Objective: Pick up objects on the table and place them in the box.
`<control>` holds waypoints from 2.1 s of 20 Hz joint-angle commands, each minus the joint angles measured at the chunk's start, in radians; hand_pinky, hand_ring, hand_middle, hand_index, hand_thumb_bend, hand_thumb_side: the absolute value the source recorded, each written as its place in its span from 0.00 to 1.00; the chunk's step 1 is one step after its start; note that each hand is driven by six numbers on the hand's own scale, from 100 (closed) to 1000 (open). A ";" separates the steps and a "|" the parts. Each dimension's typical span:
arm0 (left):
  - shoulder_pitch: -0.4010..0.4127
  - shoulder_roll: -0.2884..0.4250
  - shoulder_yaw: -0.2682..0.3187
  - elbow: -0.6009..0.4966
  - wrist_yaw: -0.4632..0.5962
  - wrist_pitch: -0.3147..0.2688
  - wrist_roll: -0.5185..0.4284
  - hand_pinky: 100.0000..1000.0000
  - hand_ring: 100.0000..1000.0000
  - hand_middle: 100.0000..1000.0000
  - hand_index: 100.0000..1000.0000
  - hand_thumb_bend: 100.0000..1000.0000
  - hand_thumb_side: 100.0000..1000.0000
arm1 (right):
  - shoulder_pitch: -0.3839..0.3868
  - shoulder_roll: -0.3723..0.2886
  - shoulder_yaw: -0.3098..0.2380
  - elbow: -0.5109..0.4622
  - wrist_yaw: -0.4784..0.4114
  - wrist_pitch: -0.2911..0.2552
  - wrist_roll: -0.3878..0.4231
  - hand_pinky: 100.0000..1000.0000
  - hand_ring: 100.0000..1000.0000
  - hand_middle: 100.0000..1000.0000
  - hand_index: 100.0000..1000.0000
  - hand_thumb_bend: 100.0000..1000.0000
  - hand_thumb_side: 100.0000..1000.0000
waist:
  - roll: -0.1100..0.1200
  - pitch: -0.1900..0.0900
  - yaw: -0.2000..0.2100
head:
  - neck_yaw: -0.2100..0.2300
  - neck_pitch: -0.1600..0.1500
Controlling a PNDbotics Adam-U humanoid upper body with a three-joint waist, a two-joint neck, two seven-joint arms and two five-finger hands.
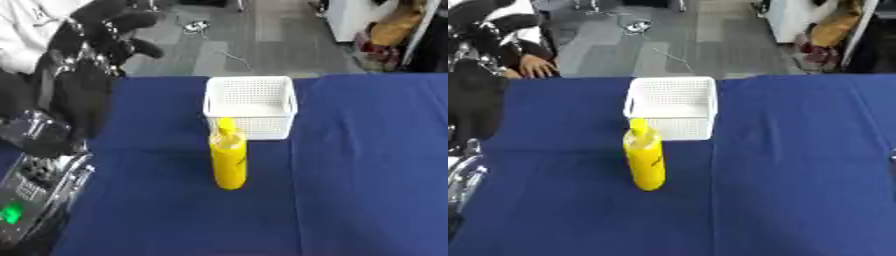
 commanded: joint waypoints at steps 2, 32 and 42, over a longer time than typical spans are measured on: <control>-0.041 0.091 -0.004 -0.014 -0.042 0.095 -0.064 0.59 0.75 0.82 0.84 0.55 1.00 | -0.006 -0.010 0.003 -0.015 -0.004 0.016 0.005 0.08 0.17 0.24 0.39 0.00 0.84 | 0.002 -0.017 -0.002 | 0.016 0.010; -0.260 0.223 -0.079 0.014 -0.496 0.613 -0.345 0.74 0.51 0.74 0.83 0.67 1.00 | -0.008 -0.006 0.012 -0.015 -0.024 0.037 0.027 0.09 0.17 0.25 0.39 0.00 0.84 | 0.013 -0.023 -0.022 | 0.027 -0.041; -0.357 0.209 -0.135 0.160 -0.753 0.585 -0.621 0.81 0.71 0.80 0.89 0.65 1.00 | -0.016 -0.001 0.014 -0.015 -0.035 0.044 0.035 0.09 0.17 0.24 0.39 0.00 0.84 | 0.019 -0.022 -0.035 | 0.059 -0.022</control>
